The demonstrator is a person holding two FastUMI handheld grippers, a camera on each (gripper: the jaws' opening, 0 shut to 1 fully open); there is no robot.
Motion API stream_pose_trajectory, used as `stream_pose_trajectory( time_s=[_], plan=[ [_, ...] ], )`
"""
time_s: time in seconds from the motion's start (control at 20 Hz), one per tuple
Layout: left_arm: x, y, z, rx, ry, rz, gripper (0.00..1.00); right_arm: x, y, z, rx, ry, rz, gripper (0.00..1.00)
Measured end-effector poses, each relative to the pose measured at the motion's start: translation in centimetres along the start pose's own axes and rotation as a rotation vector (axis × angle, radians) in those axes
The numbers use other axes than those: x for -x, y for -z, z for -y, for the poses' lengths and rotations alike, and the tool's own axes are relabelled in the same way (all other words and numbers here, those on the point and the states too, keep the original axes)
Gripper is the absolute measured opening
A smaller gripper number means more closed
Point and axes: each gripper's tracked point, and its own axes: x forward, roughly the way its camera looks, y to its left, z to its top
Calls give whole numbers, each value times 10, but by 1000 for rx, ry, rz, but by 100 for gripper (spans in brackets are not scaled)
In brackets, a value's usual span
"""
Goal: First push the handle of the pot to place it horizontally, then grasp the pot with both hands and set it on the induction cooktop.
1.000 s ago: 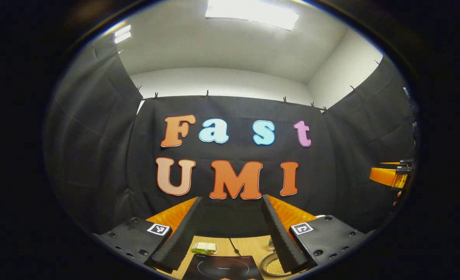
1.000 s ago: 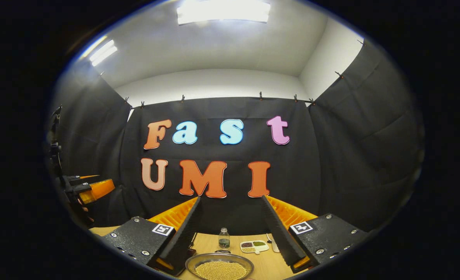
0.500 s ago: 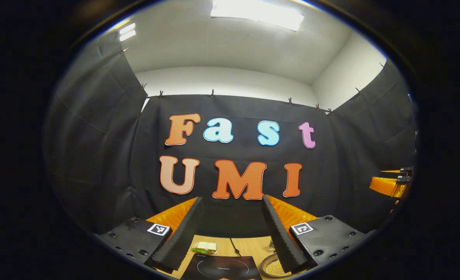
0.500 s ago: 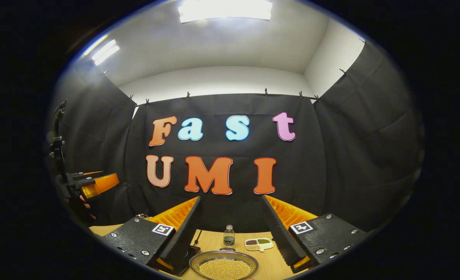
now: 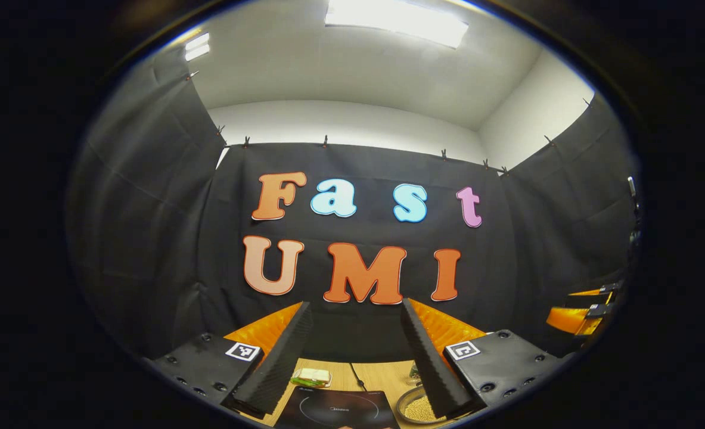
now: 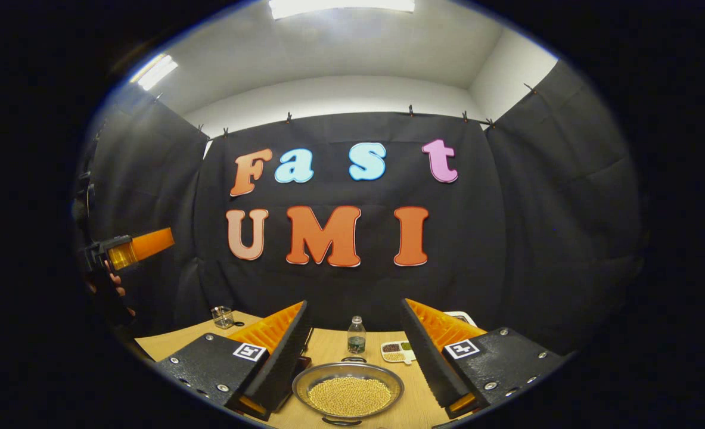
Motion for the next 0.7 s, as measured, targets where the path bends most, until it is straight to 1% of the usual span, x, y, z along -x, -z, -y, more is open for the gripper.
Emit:
stream_pose_trajectory(
  time_s=[0.15,0.25,0.3,0.35,0.4,0.55,0.6,0.65,0.7],
  plan=[
    [3,4,-5,2,-9,-5,96,-8,32,-20,-22,-79,-108,93],
    [4,6,-11,1,-16,-3,97,-13,62,-33,-39,-132,-203,92],
    [4,8,-14,-3,-24,-6,97,-15,79,-39,-40,-155,-257,90],
    [4,10,-16,-7,-31,-9,97,-16,97,-45,-42,-171,-312,88],
    [4,11,-19,-11,-36,-12,97,-18,113,-50,-46,-186,-363,83],
    [3,17,-25,-20,-46,-17,98,-25,161,-63,-79,-205,-511,75],
    [4,20,-29,-25,-53,-20,98,-25,177,-68,-90,-221,-560,70],
    [4,23,-32,-30,-59,-25,97,-24,191,-73,-105,-237,-607,67],
    [4,27,-34,-34,-66,-31,98,-24,205,-77,-121,-250,-658,60]
  ],
)
